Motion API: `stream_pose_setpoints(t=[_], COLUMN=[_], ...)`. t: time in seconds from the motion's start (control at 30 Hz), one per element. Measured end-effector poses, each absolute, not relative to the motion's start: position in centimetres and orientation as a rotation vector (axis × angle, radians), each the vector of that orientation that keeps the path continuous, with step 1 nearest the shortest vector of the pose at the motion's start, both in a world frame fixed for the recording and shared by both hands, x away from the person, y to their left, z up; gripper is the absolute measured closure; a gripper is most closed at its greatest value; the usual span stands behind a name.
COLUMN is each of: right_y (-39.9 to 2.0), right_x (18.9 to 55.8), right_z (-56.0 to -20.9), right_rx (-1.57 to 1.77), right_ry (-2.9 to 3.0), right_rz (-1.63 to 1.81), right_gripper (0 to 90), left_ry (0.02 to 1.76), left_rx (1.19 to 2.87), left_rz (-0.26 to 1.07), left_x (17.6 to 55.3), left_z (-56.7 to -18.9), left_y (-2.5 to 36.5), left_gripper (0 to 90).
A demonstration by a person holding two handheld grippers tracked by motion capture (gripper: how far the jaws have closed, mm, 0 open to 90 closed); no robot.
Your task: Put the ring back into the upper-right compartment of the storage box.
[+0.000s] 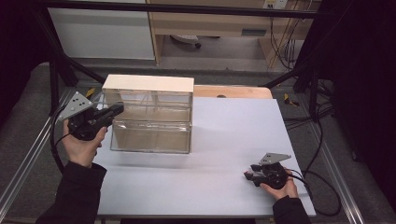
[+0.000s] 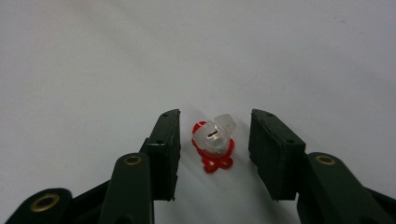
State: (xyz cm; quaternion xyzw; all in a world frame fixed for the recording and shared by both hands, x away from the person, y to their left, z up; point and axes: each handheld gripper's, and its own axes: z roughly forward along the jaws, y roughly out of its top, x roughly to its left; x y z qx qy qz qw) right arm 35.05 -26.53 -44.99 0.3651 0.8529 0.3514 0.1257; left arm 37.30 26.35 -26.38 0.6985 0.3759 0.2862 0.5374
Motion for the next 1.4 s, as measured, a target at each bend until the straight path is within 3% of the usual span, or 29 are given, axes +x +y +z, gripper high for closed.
stream_pose_setpoints(t=[0.57,1.4], right_y=[-26.46,-26.29], right_x=[35.21,34.98], right_z=[-44.95,-44.2], right_rx=[1.022,1.036], right_ry=[2.493,2.517], right_rz=[1.007,1.035], right_gripper=[69.2,71.4], left_ry=[0.896,0.892], left_rx=[1.664,1.666], left_rz=[0.681,0.682], left_x=[37.34,37.35], left_z=[-26.5,-26.52], left_y=[26.39,26.38], left_gripper=[89.7,89.7])
